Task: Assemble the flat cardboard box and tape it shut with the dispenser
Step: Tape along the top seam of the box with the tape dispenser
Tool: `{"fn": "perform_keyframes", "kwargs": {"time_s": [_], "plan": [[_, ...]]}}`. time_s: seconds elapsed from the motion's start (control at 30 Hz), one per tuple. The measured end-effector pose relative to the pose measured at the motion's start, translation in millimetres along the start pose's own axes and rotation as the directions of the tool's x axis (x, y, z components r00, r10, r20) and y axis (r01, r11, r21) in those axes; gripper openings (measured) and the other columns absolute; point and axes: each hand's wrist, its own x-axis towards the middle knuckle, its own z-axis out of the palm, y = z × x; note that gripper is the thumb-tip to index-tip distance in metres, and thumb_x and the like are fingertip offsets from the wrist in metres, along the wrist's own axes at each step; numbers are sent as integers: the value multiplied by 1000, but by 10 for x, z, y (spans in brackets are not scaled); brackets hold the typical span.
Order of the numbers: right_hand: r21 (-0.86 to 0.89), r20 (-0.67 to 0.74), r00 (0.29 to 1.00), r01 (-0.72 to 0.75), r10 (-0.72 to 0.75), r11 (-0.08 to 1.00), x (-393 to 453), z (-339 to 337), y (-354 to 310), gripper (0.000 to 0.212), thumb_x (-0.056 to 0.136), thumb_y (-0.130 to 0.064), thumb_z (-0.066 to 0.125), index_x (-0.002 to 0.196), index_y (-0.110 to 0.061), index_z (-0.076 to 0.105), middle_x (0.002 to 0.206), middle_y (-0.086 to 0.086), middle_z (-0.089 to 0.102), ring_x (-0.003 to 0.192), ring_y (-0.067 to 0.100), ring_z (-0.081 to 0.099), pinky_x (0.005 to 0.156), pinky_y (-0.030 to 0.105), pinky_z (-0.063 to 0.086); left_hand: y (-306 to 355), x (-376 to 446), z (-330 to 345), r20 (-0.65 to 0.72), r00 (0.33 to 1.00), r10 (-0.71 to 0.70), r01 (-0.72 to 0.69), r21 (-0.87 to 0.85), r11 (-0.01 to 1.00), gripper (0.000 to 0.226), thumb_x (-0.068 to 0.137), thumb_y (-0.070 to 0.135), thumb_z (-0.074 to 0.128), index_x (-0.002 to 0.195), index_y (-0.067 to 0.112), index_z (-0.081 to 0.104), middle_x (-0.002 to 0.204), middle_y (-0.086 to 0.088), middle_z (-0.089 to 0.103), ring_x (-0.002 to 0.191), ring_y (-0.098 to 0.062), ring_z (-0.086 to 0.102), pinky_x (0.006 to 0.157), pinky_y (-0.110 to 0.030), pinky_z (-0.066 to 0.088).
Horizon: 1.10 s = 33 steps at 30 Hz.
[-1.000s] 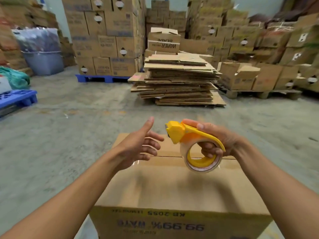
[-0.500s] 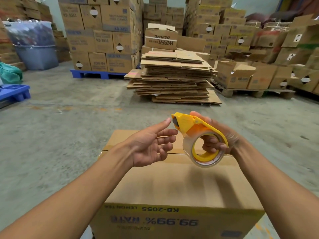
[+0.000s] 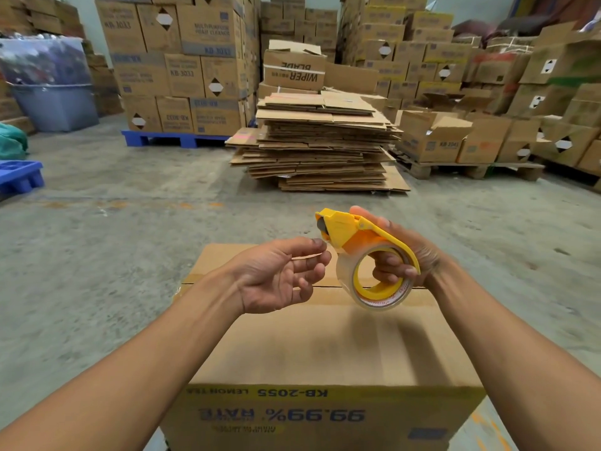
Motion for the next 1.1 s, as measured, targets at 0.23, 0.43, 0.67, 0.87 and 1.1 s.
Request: {"fn": "perform_keyframes", "kwargs": {"time_s": [0.23, 0.43, 0.67, 0.87, 1.1], "plan": [[-22, -6, 1000, -7, 6, 1000, 14, 3, 14, 80, 58, -50, 89, 107, 5, 58, 43, 4, 55, 26, 8, 47, 40, 22, 49, 16, 0, 89, -33, 999, -40, 36, -133, 991, 20, 80, 19, 69, 95, 9, 60, 77, -7, 66, 57, -12, 58, 45, -18, 40], [-32, 52, 998, 46, -45, 998, -3, -88, -26, 64, 68, -45, 85, 126, -27, 67, 45, 5, 54, 27, 7, 48, 41, 23, 51, 53, -1, 107, -117, 993, 30, -38, -66, 997, 2, 91, 9, 62, 90, 7, 62, 70, -6, 64, 53, -8, 54, 47, -15, 44], [-100, 122, 992, 38, -25, 994, -35, -132, -115, 59, 72, -45, 81, 128, -37, 64, 50, 7, 58, 30, 8, 51, 44, 24, 53, 104, -31, 63, -138, 988, 75, -64, 84, 994, 3, 92, 8, 61, 89, 8, 60, 68, -5, 62, 52, -8, 50, 50, -16, 44], [-121, 144, 989, 32, -14, 992, -25, -139, -131, 60, 73, -43, 82, 129, -35, 64, 49, 7, 59, 31, 8, 52, 43, 24, 53, 81, -91, 53, -166, 984, 68, -47, 131, 990, 4, 89, 10, 65, 86, 7, 64, 69, -8, 65, 56, -13, 57, 52, -20, 50], [62, 284, 959, -2, -16, 998, -93, -324, -59, 48, 97, -29, 55, 145, -27, 47, 65, 9, 70, 47, 11, 67, 57, 28, 57, -56, -69, 138, -192, 979, 65, -46, 100, 994, 23, 82, 13, 74, 101, 3, 63, 104, -22, 71, 87, -28, 71, 72, -32, 60]]}}
